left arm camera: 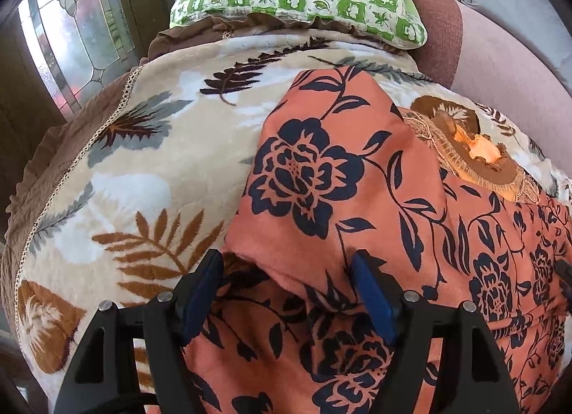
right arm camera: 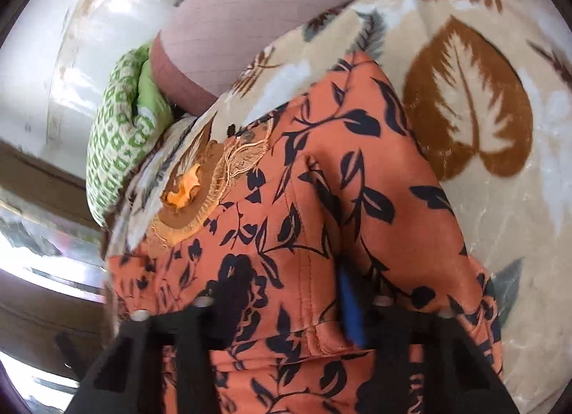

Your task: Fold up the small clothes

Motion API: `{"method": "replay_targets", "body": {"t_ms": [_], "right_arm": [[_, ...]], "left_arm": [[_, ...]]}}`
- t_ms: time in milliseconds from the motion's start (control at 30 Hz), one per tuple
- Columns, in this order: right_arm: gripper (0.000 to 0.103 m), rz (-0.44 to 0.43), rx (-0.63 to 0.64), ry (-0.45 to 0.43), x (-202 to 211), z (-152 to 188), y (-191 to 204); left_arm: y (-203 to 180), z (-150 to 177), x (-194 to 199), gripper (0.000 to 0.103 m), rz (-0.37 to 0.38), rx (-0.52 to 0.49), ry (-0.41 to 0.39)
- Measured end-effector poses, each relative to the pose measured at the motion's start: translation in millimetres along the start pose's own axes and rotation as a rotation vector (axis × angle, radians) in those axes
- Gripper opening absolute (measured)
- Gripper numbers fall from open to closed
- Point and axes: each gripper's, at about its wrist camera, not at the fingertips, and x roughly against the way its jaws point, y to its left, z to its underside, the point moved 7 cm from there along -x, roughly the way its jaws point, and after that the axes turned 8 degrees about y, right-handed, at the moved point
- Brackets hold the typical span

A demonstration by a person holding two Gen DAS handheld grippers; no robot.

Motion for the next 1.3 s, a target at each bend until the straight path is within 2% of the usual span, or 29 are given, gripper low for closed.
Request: {"method": "replay_targets", "body": {"t_ms": [67, 133, 233, 300, 367, 467, 567, 700, 800, 900, 967, 1000, 1067, 1100, 1167, 1200, 1233, 1300], "right_arm": [[0.015, -0.024, 0.037, 0.007, 3, 1, 11], [0.012, -0.014, 0.092, -0.041, 16, 2, 24], [0.011, 0.108, 0.162, -0.162, 40, -3, 35], [0.011, 0.177, 0.159, -0.196, 48, -11, 27], [0.011, 0.222, 0.12, -0.19, 50, -16, 7], [0.011, 0.279, 0.035, -0.108, 25, -17, -25], [0.015, 0.269, 0.032, -0.101, 23, -19, -24], [0.015, 0.24, -0.016, -0.117, 42, -25, -24], [0.015, 0.234, -0.063, -0.217, 60, -31, -26], [0.015, 0.177, 0.018, -0.312, 75, -33, -2], [0.015, 0.122, 0.11, -0.332, 74, -30, 21], [0.015, 0.095, 0.156, -0.3, 70, -23, 30], [0.015, 0.076, 0.207, -0.175, 41, -14, 41], [0.015, 0.1, 0.219, -0.068, 16, -7, 40], [0.015, 0.165, 0.221, 0.029, -13, 6, 33], [0.015, 0.176, 0.237, -0.011, -11, 6, 36], [0.015, 0.188, 0.247, -0.012, -8, 6, 41], [0.015, 0.128, 0.286, -0.033, 1, 9, 59]], "left_arm": [[1, -1, 3, 0.076, -0.004, 0.005, -0.01], [2, -2, 9, 0.076, -0.002, 0.011, -0.03], [7, -7, 23, 0.076, 0.006, 0.017, -0.088], [19, -14, 35, 0.076, -0.023, 0.047, -0.138], [30, -17, 37, 0.076, -0.057, 0.068, -0.15], [39, -16, 28, 0.076, -0.075, 0.084, -0.12], [25, -14, 20, 0.076, -0.06, 0.031, -0.1], [1, -5, 3, 0.076, -0.147, -0.114, -0.055], [-7, -2, 1, 0.076, -0.195, -0.156, -0.059], [-5, -3, 5, 0.076, -0.198, -0.141, -0.064], [-7, -5, 14, 0.076, -0.175, -0.118, -0.103], [-10, -7, 20, 0.076, -0.157, -0.119, -0.126], [-19, -7, 28, 0.076, -0.14, -0.147, -0.163], [-24, -6, 26, 0.076, -0.148, -0.167, -0.16], [-31, -3, 15, 0.076, -0.171, -0.204, -0.115], [-32, 0, 7, 0.076, -0.178, -0.215, -0.083], [-32, 2, 2, 0.076, -0.177, -0.217, -0.059], [-32, 0, 7, 0.076, -0.161, -0.205, -0.073]]}}
